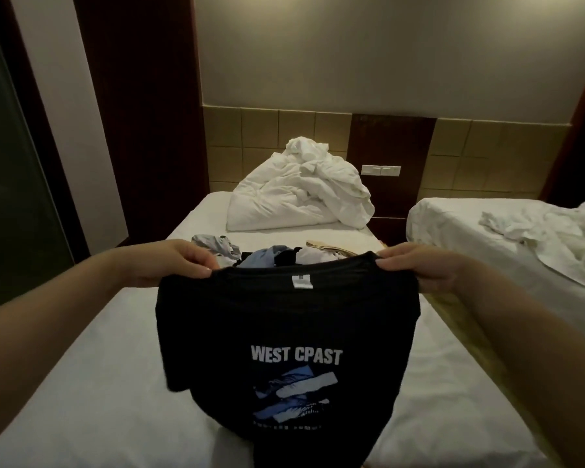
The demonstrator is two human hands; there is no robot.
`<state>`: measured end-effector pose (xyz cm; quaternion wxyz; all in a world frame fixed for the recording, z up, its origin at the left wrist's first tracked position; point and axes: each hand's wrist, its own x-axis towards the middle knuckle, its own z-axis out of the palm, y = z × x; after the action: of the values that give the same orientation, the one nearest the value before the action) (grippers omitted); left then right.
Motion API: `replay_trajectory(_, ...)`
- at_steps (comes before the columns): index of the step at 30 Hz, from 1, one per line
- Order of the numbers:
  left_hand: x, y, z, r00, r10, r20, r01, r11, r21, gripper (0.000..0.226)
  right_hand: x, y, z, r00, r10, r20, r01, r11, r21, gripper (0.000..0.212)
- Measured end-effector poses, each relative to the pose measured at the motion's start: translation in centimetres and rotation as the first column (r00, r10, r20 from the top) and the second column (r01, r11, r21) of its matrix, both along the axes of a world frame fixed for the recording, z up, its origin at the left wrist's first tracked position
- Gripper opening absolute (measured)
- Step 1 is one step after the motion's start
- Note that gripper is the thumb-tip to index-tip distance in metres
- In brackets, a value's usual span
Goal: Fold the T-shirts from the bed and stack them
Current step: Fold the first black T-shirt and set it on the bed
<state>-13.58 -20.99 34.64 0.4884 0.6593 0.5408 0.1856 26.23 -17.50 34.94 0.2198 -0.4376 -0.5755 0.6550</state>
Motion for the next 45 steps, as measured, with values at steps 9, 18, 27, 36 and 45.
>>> replay_trajectory(9,3.0,-2.0,1.7,0.906,0.232,0.354,-0.318,0.925,0.207,0.02,-2.7,-1.9,2.8,0.943,-0.325,-0.071,0.328,0.876,0.354,0.016)
replay_trajectory(18,2.9,-4.9,3.1,0.992,0.122,0.014,-0.121,0.953,0.277,0.012,-4.2,-1.1,2.6,0.813,-0.565,-0.14,0.449,0.456,0.769,0.015)
replay_trajectory(27,4.1,-4.0,6.9,0.963,0.183,0.196,-0.244,0.901,0.359,0.024,-3.4,-1.4,5.3,0.784,-0.62,-0.041,0.475,0.555,0.683,0.024)
replay_trajectory(36,7.4,-1.0,9.3,0.767,0.45,0.458,-0.49,0.871,-0.036,0.021,-5.1,-0.7,8.4,0.721,-0.645,-0.253,0.69,0.702,0.174,0.032)
replay_trajectory(45,15.0,-3.1,0.2,0.667,0.423,0.613,-0.655,0.725,0.213,0.018,-12.3,-5.7,-0.8,0.639,-0.543,-0.545,0.637,0.771,-0.021,0.026)
